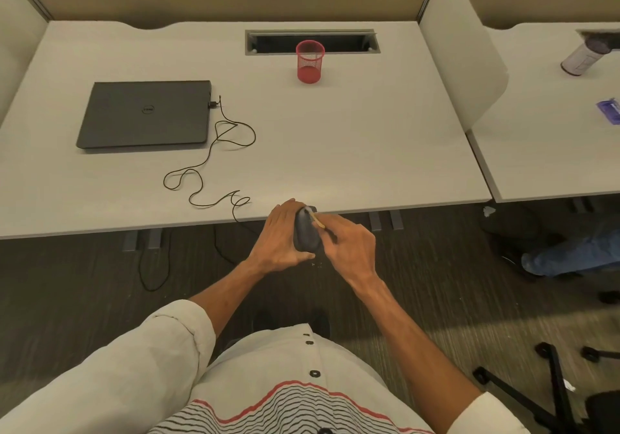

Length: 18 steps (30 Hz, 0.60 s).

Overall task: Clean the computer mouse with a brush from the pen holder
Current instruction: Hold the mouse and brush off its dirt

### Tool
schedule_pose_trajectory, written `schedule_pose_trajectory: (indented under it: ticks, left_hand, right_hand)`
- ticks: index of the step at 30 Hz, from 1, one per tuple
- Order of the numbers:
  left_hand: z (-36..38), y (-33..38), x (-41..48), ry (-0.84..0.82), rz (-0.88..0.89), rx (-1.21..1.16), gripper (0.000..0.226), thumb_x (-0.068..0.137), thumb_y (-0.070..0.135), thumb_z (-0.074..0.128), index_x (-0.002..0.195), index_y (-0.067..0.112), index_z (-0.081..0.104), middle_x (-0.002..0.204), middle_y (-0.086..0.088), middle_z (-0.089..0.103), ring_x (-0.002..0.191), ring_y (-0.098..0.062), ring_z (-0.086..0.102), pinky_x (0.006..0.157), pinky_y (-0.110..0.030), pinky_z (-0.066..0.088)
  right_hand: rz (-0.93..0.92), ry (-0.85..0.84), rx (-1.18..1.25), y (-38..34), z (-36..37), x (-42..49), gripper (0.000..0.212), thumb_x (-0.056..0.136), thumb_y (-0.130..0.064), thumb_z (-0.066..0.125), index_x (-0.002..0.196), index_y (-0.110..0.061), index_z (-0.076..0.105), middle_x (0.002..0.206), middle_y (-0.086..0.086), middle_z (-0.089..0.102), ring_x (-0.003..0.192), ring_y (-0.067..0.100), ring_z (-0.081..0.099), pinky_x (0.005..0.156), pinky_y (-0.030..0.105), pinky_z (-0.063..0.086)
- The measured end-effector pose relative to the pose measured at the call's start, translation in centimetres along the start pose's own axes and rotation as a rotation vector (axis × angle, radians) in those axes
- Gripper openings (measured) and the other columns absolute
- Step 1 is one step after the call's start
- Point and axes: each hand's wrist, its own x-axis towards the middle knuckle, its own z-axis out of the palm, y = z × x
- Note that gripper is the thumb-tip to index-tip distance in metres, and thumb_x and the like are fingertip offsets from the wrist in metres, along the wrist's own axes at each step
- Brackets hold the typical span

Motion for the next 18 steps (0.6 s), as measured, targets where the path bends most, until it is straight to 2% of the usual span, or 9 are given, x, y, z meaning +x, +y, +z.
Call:
schedule_pose_trajectory:
  ticks: [2,6,9,12,15,18]
  left_hand:
    - [0.1,0.0,0.1,0.007,0.008,0.021,0.112,0.075,0.045,0.097,0.159,0.007,0.034,0.162,-0.012,0.039,0.152,-0.028,0.040,0.133,-0.049,0.027]
    - [0.2,0.0,0.1,0.008,0.008,0.046,0.112,0.077,0.047,0.095,0.161,0.009,0.031,0.166,-0.010,0.036,0.156,-0.026,0.036,0.134,-0.051,0.025]
    - [0.2,0.0,-0.1,0.006,-0.006,0.058,0.114,0.078,0.049,0.094,0.163,0.010,0.029,0.169,-0.010,0.033,0.158,-0.027,0.033,0.134,-0.053,0.025]
    - [0.2,-0.2,-0.1,0.015,-0.004,0.053,0.111,0.077,0.048,0.095,0.160,0.010,0.033,0.165,-0.010,0.036,0.153,-0.026,0.038,0.131,-0.053,0.030]
    - [0.2,-0.1,-0.1,0.017,-0.009,0.041,0.110,0.076,0.045,0.097,0.158,0.009,0.034,0.162,-0.010,0.038,0.148,-0.026,0.042,0.129,-0.052,0.034]
    - [0.2,0.0,0.1,0.009,-0.020,0.044,0.112,0.075,0.044,0.097,0.160,0.010,0.032,0.163,-0.010,0.037,0.151,-0.027,0.040,0.130,-0.051,0.031]
  right_hand:
    - [-0.025,-0.021,-0.012,-0.2,0.4,0.2,0.026,0.101,-0.030,0.077,0.126,-0.021,0.081,0.114,-0.002,0.083,0.095,0.017,0.080,0.079,0.038,0.066]
    - [-0.023,-0.059,0.042,-0.4,1.0,0.1,0.025,0.100,-0.028,0.079,0.124,-0.025,0.081,0.112,-0.004,0.083,0.091,0.015,0.079,0.079,0.033,0.067]
    - [0.024,-0.104,0.117,-0.4,1.2,0.0,0.025,0.101,-0.032,0.076,0.125,-0.029,0.081,0.113,-0.009,0.083,0.094,0.007,0.075,0.083,0.029,0.066]
    - [0.059,-0.149,0.153,-0.4,1.0,-0.1,0.022,0.102,-0.041,0.074,0.119,-0.031,0.083,0.103,-0.011,0.083,0.085,-0.002,0.068,0.077,0.029,0.066]
    - [0.142,-0.103,0.174,-0.3,0.5,-0.1,0.020,0.100,-0.044,0.073,0.108,-0.030,0.084,0.089,-0.015,0.079,0.070,0.002,0.067,0.065,0.026,0.064]
    - [0.249,0.037,0.152,-0.4,0.2,0.2,0.019,0.101,-0.044,0.073,0.103,-0.028,0.083,0.077,-0.022,0.067,0.061,-0.004,0.059,0.059,0.018,0.054]
